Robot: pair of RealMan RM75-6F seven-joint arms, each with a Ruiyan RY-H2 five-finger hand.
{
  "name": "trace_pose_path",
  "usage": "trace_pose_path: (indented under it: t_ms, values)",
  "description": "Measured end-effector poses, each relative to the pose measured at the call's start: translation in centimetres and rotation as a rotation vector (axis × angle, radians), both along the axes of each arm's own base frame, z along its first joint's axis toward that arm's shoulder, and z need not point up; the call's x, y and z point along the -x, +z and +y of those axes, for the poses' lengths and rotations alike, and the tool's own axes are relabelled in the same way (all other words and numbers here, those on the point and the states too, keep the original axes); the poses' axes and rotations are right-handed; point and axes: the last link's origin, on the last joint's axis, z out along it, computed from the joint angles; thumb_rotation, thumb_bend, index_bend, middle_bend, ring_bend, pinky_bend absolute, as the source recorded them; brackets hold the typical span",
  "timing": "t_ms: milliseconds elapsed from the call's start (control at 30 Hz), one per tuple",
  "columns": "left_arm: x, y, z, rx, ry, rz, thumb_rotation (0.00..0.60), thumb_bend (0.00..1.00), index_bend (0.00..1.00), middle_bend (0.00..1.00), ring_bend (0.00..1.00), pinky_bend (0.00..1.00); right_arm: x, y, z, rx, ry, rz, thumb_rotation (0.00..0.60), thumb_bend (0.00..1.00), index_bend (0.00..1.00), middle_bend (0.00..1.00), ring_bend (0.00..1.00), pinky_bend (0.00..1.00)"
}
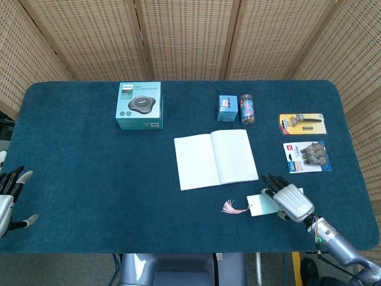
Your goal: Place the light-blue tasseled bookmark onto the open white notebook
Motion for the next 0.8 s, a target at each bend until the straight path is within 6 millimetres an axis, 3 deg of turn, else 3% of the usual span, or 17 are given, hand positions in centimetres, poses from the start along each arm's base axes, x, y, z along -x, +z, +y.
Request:
trace_pose_path:
  t_ms: [267,467,633,800]
  values:
    - [0.0,0.2,-0.1,-0.005,-0.003,-0.008,0.600,0.00,0.00,0.00,0.00,0.00,-1.7,2.5,-0.8,0.070,0.035,-0.024,0.600,0.31,0.55,0.00,0.00,0.17]
    - [0.1,0.3,0.0,-0.008,0.002,-0.011,0.600,0.00,0.00,0.00,0.00,0.00,-4.2,4.7,-2.1,0.134,0.085,-0.035,0.600,0.31,0.55,0.00,0.00,0.17]
    - [0.3,0.3,0.3,-0.006,0.017,-0.011,0.600,0.00,0.00,0.00,0.00,0.00,-7.9,6.4,-4.0,0.171,0.155,-0.014,0.600,0.31,0.55,0.00,0.00,0.17]
    - [0.7,0.4,1.0,-0.014,0.046,-0.012,0.600,0.00,0.00,0.00,0.00,0.00,-12.4,6.8,-6.6,0.171,0.238,0.046,0.600,0.31,0.55,0.00,0.00,0.17]
